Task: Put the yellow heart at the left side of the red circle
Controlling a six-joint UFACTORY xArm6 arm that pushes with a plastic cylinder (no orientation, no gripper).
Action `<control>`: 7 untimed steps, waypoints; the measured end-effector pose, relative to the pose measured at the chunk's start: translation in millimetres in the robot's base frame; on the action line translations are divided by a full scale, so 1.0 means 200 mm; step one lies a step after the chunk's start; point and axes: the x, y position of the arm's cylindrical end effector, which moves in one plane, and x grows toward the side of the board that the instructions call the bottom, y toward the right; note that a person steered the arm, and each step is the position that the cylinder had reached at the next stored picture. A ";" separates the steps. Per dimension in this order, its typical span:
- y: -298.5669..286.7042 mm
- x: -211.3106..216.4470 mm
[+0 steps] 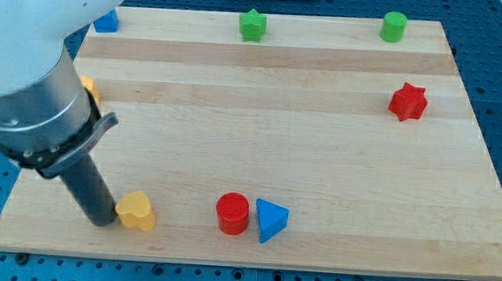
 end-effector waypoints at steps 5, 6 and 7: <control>0.23 0.11; 0.35 0.11; 0.42 0.11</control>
